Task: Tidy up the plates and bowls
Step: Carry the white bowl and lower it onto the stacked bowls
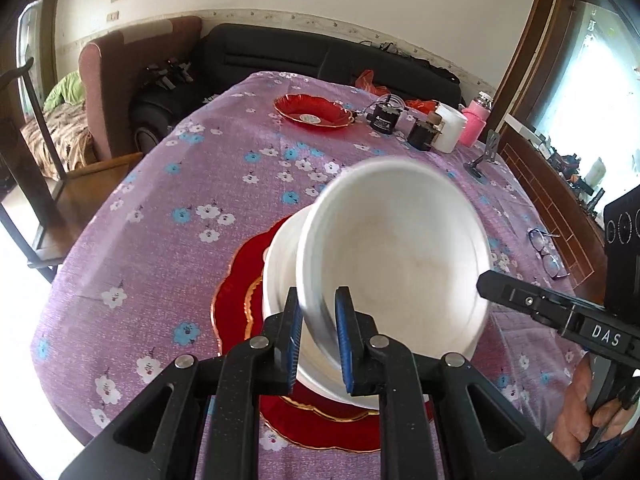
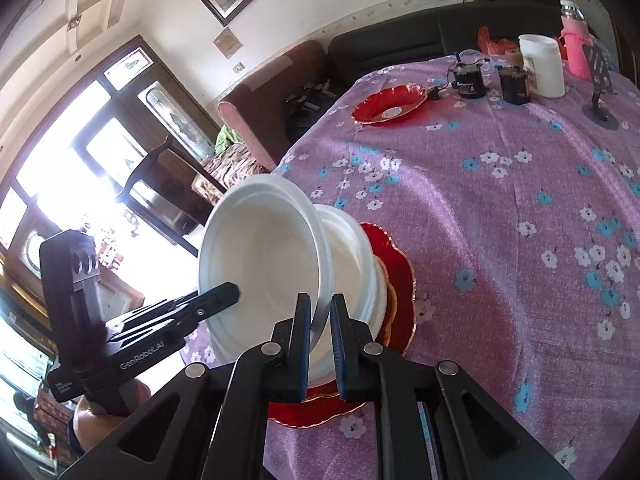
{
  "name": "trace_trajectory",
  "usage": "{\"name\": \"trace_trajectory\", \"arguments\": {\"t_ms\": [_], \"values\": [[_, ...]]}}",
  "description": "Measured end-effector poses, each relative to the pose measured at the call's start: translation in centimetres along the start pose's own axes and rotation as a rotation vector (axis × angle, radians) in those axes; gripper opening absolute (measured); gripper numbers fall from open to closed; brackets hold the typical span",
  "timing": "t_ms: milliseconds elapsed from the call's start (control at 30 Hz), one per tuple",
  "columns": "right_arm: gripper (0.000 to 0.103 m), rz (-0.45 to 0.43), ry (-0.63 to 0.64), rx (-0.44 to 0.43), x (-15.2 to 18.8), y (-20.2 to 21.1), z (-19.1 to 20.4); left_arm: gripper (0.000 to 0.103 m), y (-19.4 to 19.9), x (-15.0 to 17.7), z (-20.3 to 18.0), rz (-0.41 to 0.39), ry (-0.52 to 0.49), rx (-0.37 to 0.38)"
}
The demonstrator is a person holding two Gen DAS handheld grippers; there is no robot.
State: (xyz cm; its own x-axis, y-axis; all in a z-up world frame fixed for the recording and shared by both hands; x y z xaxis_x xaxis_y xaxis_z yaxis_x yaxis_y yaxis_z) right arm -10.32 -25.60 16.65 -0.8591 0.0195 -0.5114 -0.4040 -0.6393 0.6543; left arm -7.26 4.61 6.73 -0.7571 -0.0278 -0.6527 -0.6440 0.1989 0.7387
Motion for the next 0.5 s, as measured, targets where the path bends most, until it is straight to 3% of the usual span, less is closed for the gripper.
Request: {"name": "trace_trajectory", "arguments": {"t_ms": [500], "values": [[0.011, 0.004, 0.001, 0.008, 0.0, -0.43, -0.36, 0.016, 0.06, 0.27, 0.02, 0.004, -0.003, -0.004]]}}
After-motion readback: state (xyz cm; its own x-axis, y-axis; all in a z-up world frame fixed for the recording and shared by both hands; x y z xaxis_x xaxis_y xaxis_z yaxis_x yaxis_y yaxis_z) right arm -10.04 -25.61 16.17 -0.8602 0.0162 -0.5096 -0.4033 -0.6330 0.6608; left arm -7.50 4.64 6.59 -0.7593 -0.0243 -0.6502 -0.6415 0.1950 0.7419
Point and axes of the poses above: each gripper's, at about its wrist camera, not at the fingertips, and y roughly against the way its jaws point, z to its left, x to its underside, the point moved 3 cm from there along -y, roughly the way its jaws point, and after that the axes turned 4 degrees about -y, right-handed, at the moved point
